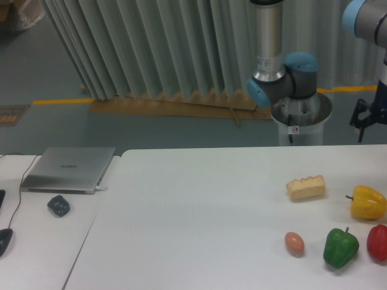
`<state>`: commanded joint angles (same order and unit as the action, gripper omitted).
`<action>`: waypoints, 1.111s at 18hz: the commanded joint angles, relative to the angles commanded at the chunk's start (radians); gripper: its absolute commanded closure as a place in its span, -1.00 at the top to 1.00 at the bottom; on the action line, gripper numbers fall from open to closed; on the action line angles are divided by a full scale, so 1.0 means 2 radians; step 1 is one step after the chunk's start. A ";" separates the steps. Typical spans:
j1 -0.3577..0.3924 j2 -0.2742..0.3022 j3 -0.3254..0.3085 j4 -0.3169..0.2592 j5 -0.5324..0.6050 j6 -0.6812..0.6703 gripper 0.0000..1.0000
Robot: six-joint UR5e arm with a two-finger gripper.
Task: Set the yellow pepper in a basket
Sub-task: 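Move the gripper down toward the yellow bell pepper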
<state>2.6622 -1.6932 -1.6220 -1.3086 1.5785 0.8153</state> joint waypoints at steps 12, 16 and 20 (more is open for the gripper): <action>0.000 -0.014 0.026 0.020 0.005 -0.008 1.00; -0.007 -0.018 0.042 -0.008 0.010 -0.021 1.00; 0.000 -0.018 0.039 0.024 -0.031 -0.071 1.00</action>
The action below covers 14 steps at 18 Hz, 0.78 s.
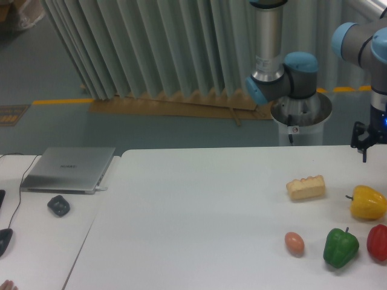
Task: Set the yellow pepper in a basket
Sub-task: 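Move the gripper down toward the yellow bell pepper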
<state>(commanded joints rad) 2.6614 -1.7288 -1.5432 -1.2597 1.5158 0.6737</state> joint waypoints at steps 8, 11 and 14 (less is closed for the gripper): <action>-0.004 0.001 -0.003 -0.013 0.057 0.057 1.00; -0.005 0.000 -0.003 -0.013 0.056 0.055 1.00; -0.012 0.001 -0.003 -0.012 0.055 0.057 1.00</action>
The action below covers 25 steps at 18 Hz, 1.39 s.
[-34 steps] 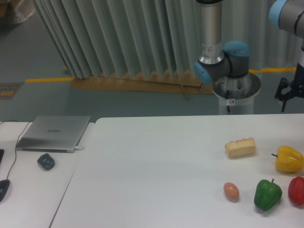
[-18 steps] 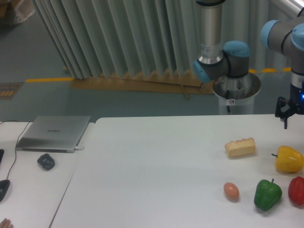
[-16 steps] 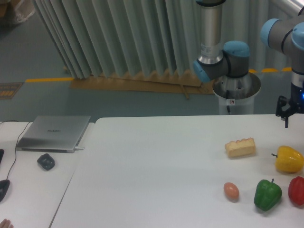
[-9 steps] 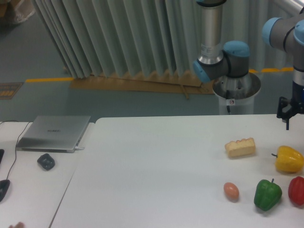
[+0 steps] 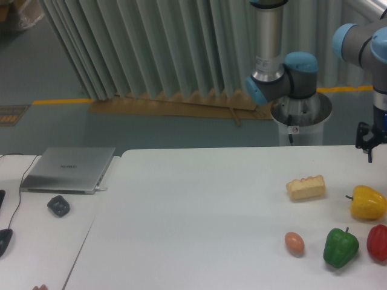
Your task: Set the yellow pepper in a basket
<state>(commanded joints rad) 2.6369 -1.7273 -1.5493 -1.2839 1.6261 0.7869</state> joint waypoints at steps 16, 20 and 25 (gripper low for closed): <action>0.000 -0.001 -0.003 0.001 -0.008 0.000 1.00; 0.000 -0.001 -0.004 0.000 -0.008 0.001 1.00; 0.000 0.000 -0.010 0.000 -0.008 0.001 1.00</action>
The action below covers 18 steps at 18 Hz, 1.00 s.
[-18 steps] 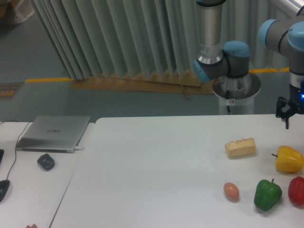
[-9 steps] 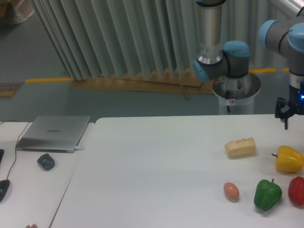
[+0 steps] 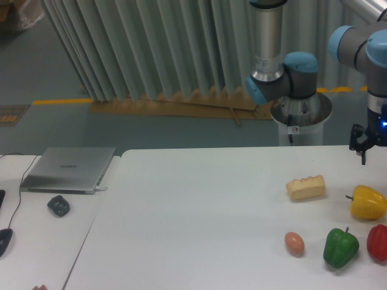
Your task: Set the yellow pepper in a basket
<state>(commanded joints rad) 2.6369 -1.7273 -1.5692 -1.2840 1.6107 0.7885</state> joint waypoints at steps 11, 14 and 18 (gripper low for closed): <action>-0.031 -0.039 -0.010 0.002 0.070 0.002 1.00; -0.041 -0.054 -0.010 0.001 0.077 0.093 1.00; -0.051 -0.059 -0.009 0.000 0.064 0.259 1.00</action>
<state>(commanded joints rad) 2.5342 -1.8453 -1.5877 -1.2839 1.7396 1.3064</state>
